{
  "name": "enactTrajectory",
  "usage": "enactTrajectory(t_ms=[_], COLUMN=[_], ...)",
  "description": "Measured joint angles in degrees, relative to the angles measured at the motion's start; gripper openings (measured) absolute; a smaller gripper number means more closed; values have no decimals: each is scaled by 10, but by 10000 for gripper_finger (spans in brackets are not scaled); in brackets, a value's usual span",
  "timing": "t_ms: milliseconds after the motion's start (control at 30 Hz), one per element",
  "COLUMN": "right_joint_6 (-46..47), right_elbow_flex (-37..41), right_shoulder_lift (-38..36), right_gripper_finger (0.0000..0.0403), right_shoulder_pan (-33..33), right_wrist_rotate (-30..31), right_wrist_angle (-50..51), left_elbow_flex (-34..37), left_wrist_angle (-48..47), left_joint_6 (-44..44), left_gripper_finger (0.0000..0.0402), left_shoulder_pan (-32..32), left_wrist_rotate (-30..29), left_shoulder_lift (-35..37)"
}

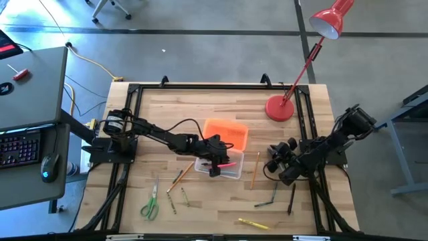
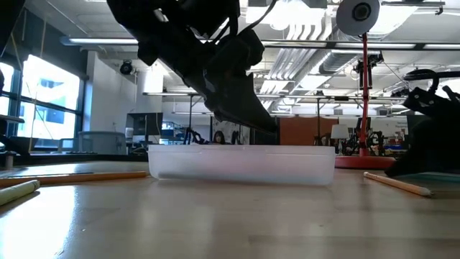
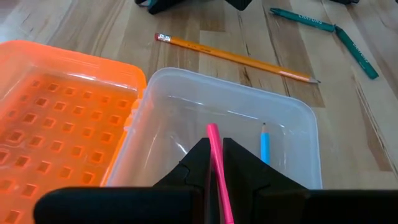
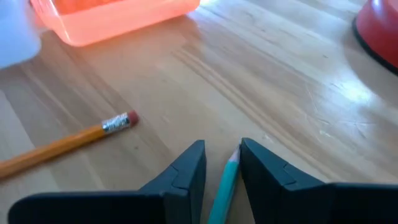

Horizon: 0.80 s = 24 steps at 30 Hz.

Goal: Pick & place school supplies into a supply box
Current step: Put the light blue pen into the supply box

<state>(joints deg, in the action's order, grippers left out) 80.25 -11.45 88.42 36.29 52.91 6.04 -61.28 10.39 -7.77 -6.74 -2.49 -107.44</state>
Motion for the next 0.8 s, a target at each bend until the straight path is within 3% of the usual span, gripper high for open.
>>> enactTrajectory(t_ms=[133, 333, 500, 800], right_joint_6=[-9, -46, -69, -146], right_elbow_flex=[26, 38, 20, -80], right_shoulder_lift=[0, 0, 2, 3], right_gripper_finger=[67, 10, 7, 2], right_shoulder_pan=[-9, -25, -37, -82], right_wrist_rotate=[11, 21, 19, -12], right_wrist_angle=[-33, -51, -48, 24], left_elbow_flex=[0, 0, -1, -1], left_wrist_angle=[0, 1, -12, -189], left_joint_6=[0, 0, 9, 79], left_gripper_finger=[74, 74, 73, 33], left_shoulder_pan=[0, 0, 0, 0], left_wrist_rotate=[0, -1, -6, -178], left_shoulder_lift=[0, 0, 34, 241])
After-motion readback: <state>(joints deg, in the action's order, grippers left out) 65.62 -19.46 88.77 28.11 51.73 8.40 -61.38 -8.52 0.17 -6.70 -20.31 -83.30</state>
